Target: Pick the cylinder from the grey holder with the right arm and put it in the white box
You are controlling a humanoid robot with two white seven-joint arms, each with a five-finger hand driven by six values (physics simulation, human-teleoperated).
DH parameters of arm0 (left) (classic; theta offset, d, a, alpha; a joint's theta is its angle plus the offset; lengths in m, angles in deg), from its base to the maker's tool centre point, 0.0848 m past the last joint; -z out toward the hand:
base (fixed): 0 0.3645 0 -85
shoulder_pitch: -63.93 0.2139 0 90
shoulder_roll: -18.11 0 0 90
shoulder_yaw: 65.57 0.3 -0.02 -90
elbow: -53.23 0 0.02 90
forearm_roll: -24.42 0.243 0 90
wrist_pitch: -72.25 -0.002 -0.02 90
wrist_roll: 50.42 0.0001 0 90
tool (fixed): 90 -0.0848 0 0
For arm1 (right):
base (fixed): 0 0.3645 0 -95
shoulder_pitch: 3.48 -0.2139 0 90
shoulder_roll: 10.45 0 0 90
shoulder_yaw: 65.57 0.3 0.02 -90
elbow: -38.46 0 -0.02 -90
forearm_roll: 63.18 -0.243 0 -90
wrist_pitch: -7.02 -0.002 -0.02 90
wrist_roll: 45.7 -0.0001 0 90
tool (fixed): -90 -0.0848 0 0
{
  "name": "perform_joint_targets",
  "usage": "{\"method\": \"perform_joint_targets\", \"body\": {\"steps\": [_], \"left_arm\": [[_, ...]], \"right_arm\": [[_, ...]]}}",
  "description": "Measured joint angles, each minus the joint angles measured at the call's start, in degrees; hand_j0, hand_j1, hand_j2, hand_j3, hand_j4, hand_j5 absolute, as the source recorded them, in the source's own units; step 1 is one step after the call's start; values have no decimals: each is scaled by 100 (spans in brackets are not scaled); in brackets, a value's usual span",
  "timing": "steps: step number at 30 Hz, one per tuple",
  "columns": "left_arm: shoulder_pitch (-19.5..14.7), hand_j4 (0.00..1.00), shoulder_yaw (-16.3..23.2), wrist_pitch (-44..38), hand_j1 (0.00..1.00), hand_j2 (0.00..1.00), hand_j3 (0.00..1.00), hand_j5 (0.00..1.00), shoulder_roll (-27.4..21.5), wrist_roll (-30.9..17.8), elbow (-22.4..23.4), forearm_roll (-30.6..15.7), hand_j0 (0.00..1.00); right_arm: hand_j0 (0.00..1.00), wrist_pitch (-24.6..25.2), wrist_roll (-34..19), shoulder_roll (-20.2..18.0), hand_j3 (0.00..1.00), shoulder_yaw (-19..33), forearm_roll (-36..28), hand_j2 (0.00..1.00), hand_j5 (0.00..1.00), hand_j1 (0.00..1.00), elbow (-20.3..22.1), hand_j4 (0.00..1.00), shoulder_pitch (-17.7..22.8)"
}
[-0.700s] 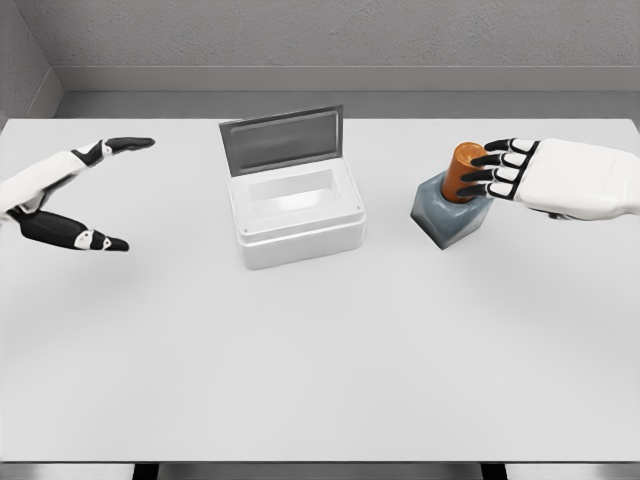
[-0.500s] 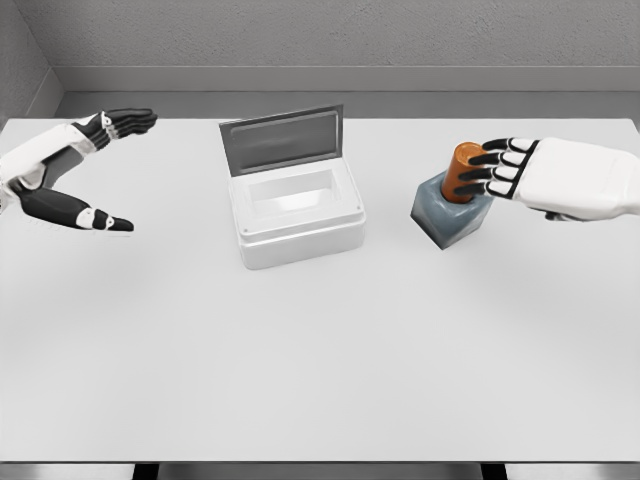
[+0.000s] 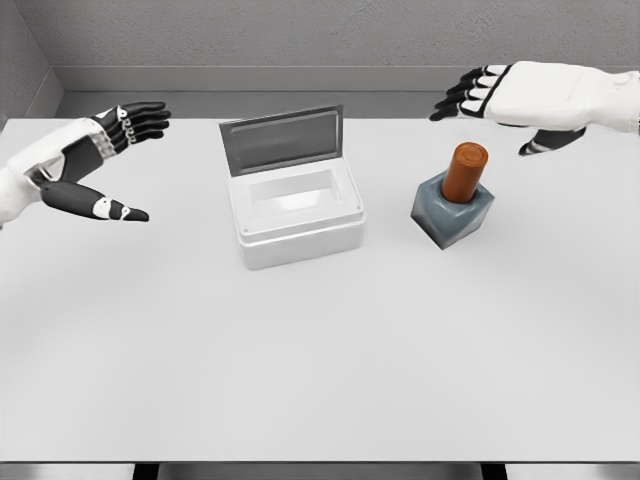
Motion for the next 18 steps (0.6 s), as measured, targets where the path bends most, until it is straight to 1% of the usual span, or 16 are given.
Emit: {"method": "perform_joint_targets", "body": {"steps": [1, 2, 5, 7, 13, 18], "left_arm": [[0, 100, 0, 1, 100, 100, 100, 100, 6, 0, 1, 8, 100], [0, 100, 0, 1, 100, 100, 100, 100, 10, -1, 2, 14, 100], [0, 100, -1, 5, 100, 100, 100, 100, 23, -1, 3, 24, 100], [0, 100, -1, -3, 100, 100, 100, 100, 49, -1, 3, 30, 100], [-8, 100, 4, -46, 100, 100, 100, 100, 140, -1, 24, 17, 100], [-114, 100, 17, -59, 100, 100, 100, 100, 296, -1, 134, 4, 100]], "right_arm": [[99, 0, -18, 107, 99, -170, 0, 99, 99, 99, -129, 99, -193], [99, -1, -31, 203, 99, -356, 22, 99, 99, 99, -260, 99, -246], [99, -7, -53, 399, 99, -770, 251, 99, 99, 99, -555, 99, -308], [99, -10, -60, 469, 99, -977, 375, 99, 99, 99, -662, 99, -334], [99, -9, -65, 676, 99, -1338, 575, 99, 99, 99, -958, 99, -448], [97, -9, -65, 711, 97, -1437, 633, 97, 97, 97, -1098, 97, -448]]}}
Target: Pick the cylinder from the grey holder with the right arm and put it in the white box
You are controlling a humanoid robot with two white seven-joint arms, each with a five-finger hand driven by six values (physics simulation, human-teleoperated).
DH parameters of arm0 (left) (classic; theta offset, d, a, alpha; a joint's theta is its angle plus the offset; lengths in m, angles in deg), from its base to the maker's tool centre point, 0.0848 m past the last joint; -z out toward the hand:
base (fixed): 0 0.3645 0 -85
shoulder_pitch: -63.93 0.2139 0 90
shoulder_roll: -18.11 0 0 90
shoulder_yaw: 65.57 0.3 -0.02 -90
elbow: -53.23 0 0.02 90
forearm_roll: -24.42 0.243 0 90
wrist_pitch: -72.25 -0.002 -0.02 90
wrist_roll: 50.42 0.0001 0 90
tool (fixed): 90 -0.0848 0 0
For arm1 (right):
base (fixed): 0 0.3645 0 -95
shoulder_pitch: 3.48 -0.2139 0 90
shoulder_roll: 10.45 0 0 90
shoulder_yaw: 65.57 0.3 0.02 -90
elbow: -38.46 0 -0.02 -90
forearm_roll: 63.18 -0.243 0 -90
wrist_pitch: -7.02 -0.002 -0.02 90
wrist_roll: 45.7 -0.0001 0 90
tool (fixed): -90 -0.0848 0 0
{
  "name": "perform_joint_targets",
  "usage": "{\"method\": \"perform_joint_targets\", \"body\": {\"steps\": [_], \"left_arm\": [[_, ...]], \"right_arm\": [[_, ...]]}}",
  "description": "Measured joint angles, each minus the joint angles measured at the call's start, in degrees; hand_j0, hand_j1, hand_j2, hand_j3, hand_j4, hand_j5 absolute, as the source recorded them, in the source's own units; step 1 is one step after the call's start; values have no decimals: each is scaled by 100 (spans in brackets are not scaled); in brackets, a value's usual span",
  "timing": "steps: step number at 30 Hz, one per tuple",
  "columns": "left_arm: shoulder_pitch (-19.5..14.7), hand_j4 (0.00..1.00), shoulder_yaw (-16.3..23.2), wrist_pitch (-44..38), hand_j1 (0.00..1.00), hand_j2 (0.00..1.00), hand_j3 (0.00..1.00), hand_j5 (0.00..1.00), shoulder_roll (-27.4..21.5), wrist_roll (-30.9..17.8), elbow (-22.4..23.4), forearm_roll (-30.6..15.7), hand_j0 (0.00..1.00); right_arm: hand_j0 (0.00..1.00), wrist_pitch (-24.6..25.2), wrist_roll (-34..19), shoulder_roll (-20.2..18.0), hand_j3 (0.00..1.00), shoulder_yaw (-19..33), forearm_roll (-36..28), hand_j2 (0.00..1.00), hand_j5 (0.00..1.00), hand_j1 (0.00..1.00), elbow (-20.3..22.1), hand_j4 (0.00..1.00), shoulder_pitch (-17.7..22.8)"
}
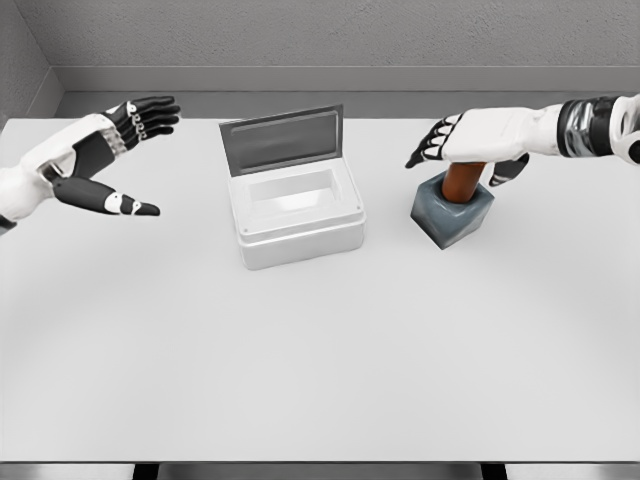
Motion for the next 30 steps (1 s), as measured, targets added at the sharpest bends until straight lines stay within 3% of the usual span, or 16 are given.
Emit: {"method": "perform_joint_targets", "body": {"steps": [6, 16, 19, 30], "left_arm": [[-123, 100, 5, -9, 100, 100, 100, 100, 100, 0, 256, -23, 100], [-439, 100, 118, -4, 100, 100, 100, 100, 456, 0, 842, -3, 100], [-448, 100, 202, -2, 100, 100, 100, 100, 503, 0, 938, 5, 100], [-448, 100, 256, 6, 100, 100, 100, 100, 521, 0, 1002, 8, 100]], "right_arm": [[79, 1, 0, 2, 79, -20, 41, 79, 79, 79, -23, 79, -44], [75, 1, 0, -18, 75, -137, 296, 75, 75, 75, 19, 75, -114], [63, 1, 0, -21, 63, -168, 327, 63, 63, 63, 24, 63, -114], [53, 11, 3, -26, 53, -173, 330, 53, 53, 53, 27, 53, -123]]}}
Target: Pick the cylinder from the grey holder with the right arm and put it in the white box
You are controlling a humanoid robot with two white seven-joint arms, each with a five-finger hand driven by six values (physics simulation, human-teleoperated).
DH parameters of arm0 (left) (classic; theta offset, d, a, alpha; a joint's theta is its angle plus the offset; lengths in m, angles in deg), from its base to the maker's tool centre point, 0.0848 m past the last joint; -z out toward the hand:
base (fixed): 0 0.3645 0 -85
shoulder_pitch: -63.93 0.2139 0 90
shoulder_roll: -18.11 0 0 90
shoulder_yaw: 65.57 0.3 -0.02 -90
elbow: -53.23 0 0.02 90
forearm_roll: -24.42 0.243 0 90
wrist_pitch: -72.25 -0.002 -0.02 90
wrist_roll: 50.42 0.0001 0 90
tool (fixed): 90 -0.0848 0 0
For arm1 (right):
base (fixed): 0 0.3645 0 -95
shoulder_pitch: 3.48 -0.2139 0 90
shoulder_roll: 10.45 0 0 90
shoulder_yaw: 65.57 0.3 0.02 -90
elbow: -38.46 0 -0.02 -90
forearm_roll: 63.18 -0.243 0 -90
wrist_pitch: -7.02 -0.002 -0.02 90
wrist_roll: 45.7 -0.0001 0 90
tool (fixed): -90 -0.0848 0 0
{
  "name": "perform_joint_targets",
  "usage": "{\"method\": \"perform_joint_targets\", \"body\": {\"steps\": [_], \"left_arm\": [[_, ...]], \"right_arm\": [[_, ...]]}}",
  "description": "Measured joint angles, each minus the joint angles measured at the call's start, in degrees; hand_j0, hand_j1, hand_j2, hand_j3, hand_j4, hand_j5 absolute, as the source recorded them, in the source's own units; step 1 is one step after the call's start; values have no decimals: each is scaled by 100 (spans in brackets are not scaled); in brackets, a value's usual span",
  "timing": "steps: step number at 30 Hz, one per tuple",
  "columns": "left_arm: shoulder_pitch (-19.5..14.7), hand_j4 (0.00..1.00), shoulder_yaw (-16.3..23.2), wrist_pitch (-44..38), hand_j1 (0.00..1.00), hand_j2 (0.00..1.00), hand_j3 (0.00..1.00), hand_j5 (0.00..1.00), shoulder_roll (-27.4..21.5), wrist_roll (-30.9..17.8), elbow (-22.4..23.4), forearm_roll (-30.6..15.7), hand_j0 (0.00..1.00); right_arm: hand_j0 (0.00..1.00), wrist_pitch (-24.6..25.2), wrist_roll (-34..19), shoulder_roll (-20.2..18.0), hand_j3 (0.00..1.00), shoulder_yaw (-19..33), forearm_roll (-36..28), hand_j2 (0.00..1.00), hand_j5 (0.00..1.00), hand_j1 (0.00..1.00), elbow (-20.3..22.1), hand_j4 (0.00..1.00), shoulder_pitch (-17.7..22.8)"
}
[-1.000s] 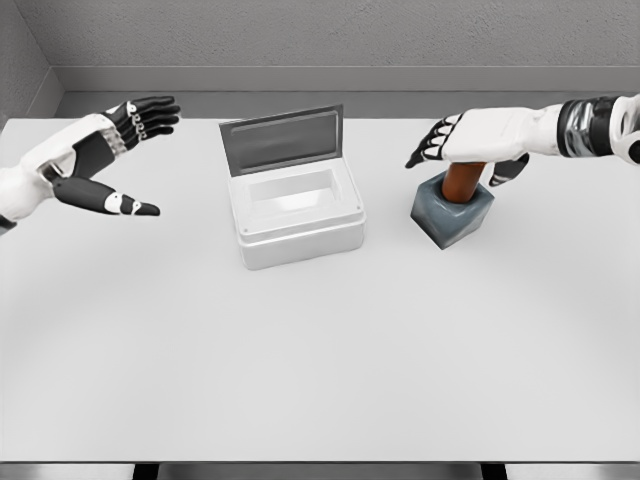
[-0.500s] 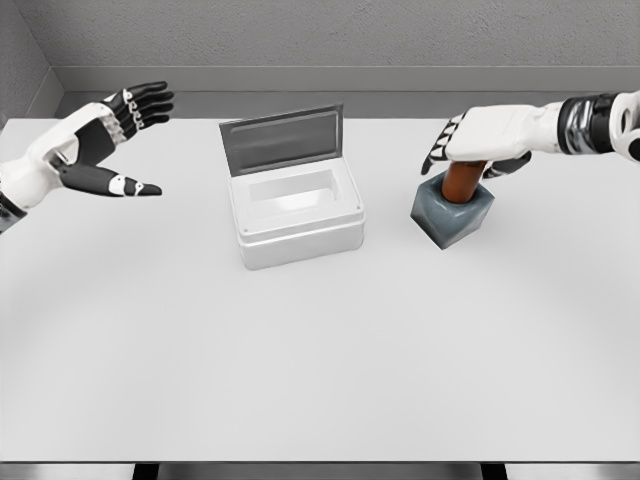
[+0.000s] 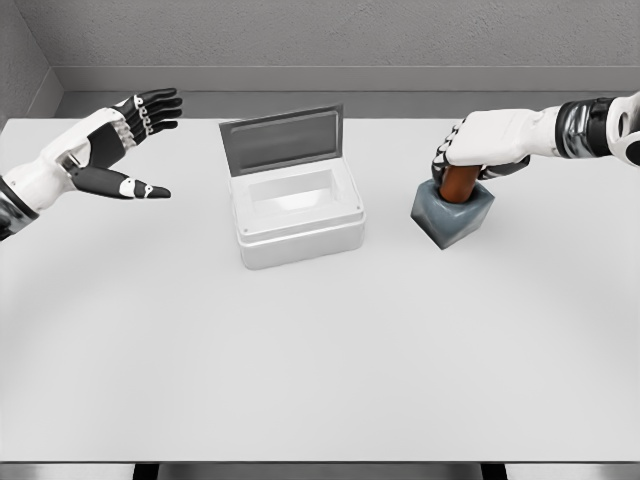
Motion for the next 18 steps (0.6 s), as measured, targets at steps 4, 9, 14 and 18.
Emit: {"method": "perform_joint_targets", "body": {"steps": [4, 9, 14, 18], "left_arm": [[0, 100, -10, 26, 100, 100, 100, 100, -7, 0, -1, 6, 100], [0, 100, -18, 47, 100, 100, 100, 100, -10, 0, -8, 8, 100], [0, 100, -17, 45, 100, 100, 100, 100, -3, 0, -23, 9, 100], [0, 100, -28, 41, 100, 100, 100, 100, -17, 0, -9, 8, 100]], "right_arm": [[53, -9, -2, -6, 53, 4, 13, 53, 53, 53, -1, 53, -70], [50, -10, -3, -13, 50, 21, 14, 50, 50, 50, 3, 50, -88], [50, -11, -3, -27, 50, 26, 17, 50, 50, 50, 4, 50, -176], [50, -14, -4, -24, 50, 37, 22, 50, 50, 50, 85, 50, -246]]}}
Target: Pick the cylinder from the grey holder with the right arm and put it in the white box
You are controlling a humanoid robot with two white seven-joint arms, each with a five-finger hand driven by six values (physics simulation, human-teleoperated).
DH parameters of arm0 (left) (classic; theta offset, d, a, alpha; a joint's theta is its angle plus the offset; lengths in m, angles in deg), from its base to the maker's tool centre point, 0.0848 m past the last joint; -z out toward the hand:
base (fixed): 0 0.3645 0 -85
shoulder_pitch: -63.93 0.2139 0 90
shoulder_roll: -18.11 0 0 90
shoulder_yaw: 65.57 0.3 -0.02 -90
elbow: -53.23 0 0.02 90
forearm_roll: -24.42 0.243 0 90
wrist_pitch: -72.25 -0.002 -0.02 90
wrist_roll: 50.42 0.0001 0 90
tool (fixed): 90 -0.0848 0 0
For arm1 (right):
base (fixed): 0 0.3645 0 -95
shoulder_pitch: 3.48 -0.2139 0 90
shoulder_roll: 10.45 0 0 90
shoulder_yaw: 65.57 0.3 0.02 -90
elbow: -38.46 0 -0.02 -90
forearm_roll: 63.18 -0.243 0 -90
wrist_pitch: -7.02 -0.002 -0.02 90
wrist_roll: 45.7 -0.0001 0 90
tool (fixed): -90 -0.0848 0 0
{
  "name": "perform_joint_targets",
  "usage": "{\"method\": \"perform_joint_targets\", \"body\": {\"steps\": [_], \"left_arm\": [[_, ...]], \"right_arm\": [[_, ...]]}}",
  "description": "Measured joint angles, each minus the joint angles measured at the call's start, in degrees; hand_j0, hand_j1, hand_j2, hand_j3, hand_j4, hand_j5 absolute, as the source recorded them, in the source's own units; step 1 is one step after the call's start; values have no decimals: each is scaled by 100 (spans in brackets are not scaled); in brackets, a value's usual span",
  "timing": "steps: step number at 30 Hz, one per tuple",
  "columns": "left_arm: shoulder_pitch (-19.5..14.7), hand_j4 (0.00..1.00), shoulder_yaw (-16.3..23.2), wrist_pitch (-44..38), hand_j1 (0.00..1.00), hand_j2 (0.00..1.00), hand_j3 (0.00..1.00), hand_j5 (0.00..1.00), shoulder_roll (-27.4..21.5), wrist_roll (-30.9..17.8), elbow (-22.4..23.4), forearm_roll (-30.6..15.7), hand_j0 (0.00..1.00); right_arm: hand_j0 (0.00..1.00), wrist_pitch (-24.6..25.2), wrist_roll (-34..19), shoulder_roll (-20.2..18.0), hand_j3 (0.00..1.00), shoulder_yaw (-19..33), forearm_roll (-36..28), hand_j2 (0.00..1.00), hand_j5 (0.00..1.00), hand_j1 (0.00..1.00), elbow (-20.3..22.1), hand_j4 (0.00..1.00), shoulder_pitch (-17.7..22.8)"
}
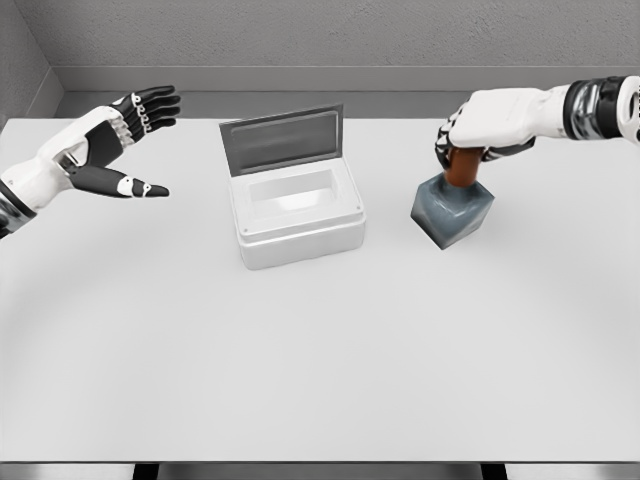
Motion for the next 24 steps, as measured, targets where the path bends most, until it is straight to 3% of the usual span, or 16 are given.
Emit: {"method": "perform_joint_targets", "body": {"steps": [12, 24], "left_arm": [[-158, 100, 20, -52, 100, 100, 100, 100, 23, 0, 380, -19, 100], [-167, 100, 41, -50, 100, 100, 100, 100, 96, 0, 449, -10, 100]], "right_arm": [[49, 3, 1, 38, 49, 16, -9, 49, 49, 49, 114, 49, -79], [49, 3, 1, 298, 49, 24, -30, 49, 49, 49, 77, 49, -228]]}}
